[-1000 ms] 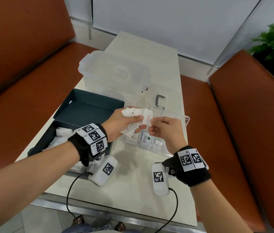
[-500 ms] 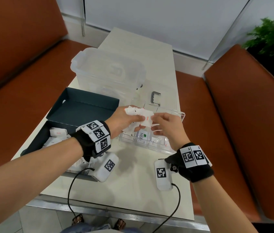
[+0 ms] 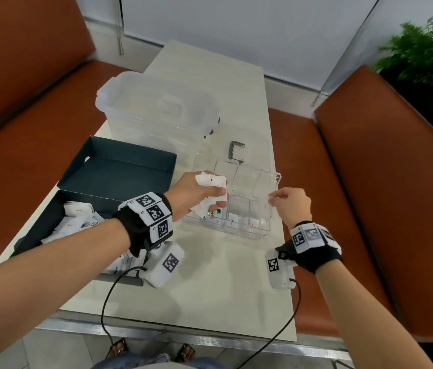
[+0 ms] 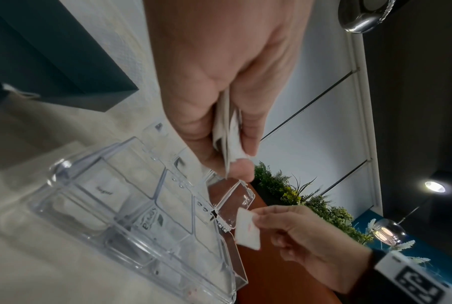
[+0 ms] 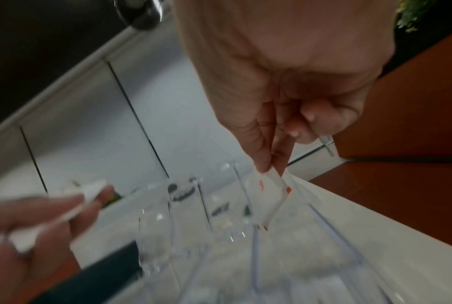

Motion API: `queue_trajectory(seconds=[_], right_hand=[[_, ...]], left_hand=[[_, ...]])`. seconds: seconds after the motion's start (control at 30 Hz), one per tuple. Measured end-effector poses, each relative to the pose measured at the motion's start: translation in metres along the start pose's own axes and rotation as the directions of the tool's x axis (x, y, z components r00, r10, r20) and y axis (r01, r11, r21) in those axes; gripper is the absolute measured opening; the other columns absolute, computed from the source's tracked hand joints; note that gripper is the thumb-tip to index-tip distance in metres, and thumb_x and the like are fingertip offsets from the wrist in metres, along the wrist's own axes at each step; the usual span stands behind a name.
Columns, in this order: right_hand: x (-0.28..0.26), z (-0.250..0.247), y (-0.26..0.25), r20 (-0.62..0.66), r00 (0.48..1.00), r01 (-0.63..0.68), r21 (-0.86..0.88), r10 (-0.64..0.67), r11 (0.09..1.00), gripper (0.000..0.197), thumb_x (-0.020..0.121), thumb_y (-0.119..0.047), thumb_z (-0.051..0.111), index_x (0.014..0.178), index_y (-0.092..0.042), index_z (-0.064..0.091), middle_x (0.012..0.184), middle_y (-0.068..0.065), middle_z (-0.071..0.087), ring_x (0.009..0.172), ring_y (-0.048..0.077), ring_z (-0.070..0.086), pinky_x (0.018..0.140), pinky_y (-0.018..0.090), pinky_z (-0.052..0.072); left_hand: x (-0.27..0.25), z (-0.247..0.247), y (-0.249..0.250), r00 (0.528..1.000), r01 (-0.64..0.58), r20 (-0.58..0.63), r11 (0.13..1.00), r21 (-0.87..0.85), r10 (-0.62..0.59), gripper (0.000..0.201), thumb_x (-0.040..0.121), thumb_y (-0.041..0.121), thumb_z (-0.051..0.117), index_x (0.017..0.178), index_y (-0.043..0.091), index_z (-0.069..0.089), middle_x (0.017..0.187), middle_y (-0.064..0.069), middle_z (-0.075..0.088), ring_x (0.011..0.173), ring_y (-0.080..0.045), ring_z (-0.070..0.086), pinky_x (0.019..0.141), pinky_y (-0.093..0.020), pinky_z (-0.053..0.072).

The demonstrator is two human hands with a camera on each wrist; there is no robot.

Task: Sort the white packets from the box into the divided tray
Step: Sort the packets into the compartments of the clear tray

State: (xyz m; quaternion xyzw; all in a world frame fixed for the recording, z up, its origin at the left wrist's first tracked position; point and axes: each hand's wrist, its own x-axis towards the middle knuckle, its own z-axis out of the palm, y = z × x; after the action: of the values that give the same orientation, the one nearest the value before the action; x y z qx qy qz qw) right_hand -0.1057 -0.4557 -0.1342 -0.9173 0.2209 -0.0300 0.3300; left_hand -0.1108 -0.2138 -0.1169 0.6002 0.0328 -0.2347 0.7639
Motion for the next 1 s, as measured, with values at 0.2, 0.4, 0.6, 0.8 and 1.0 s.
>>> queue_trajectory(seconds=[0.2, 0.4, 0.6, 0.8, 1.0], right_hand=[[-0.007, 0.035, 0.005, 0.077, 0.997, 0.052, -0.426, -0.021, 0.903, 0.019, 0.090, -0.026, 0.049, 0.097, -0.026, 0.067, 0.091, 0.001, 0.067, 0.075, 0.023, 0.060, 0.067, 0.027, 0.045], [-0.007, 0.045, 0.011, 0.102, 0.990, 0.142, -0.618, -0.100, 0.773, 0.024, 0.091, -0.017, 0.042, 0.090, -0.016, 0.066, 0.065, -0.001, 0.055, 0.063, 0.023, 0.054, 0.059, 0.024, 0.036], [-0.004, 0.041, 0.006, 0.294, 0.949, 0.295, -0.707, -0.112, 0.642, 0.030, 0.091, -0.022, 0.049, 0.118, -0.028, 0.062, 0.108, -0.002, 0.068, 0.096, 0.022, 0.063, 0.072, 0.027, 0.041], [0.005, 0.034, 0.000, 0.437, 0.900, 0.333, -0.696, 0.007, 0.636, 0.044, 0.090, -0.029, 0.057, 0.133, -0.038, 0.050, 0.128, -0.009, 0.059, 0.116, 0.019, 0.057, 0.096, 0.033, 0.044], [0.010, 0.033, -0.001, 0.483, 0.876, 0.351, -0.665, 0.022, 0.659, 0.044, 0.083, -0.030, 0.066, 0.126, -0.037, 0.056, 0.124, -0.016, 0.062, 0.113, 0.014, 0.059, 0.092, 0.031, 0.045]], left_hand=[[0.000, 0.000, 0.000, 1.000, 0.013, 0.012, 1.000, -0.003, -0.013, 0.025, 0.084, -0.003, 0.069, 0.107, 0.002, 0.062, 0.096, -0.026, 0.068, 0.073, -0.033, 0.064, 0.056, -0.030, 0.052], [0.000, -0.006, -0.001, 1.000, 0.022, -0.019, 1.000, -0.009, -0.022, 0.025, 0.083, -0.003, 0.070, 0.107, 0.003, 0.063, 0.094, -0.023, 0.070, 0.072, -0.031, 0.068, 0.062, -0.034, 0.055], [-0.003, -0.007, 0.000, 1.000, 0.023, -0.016, 1.000, 0.005, -0.023, 0.025, 0.084, -0.003, 0.070, 0.107, 0.002, 0.062, 0.095, -0.023, 0.070, 0.073, -0.031, 0.068, 0.070, -0.038, 0.054], [-0.006, -0.006, 0.003, 1.000, 0.023, -0.003, 1.000, 0.015, -0.023, 0.028, 0.085, -0.003, 0.068, 0.111, 0.000, 0.061, 0.095, -0.024, 0.068, 0.073, -0.030, 0.067, 0.062, -0.034, 0.053], [-0.007, -0.005, 0.003, 1.000, 0.026, -0.010, 1.000, 0.008, -0.026, 0.023, 0.084, -0.006, 0.067, 0.104, 0.002, 0.060, 0.095, -0.026, 0.065, 0.071, -0.033, 0.064, 0.064, -0.035, 0.049]])
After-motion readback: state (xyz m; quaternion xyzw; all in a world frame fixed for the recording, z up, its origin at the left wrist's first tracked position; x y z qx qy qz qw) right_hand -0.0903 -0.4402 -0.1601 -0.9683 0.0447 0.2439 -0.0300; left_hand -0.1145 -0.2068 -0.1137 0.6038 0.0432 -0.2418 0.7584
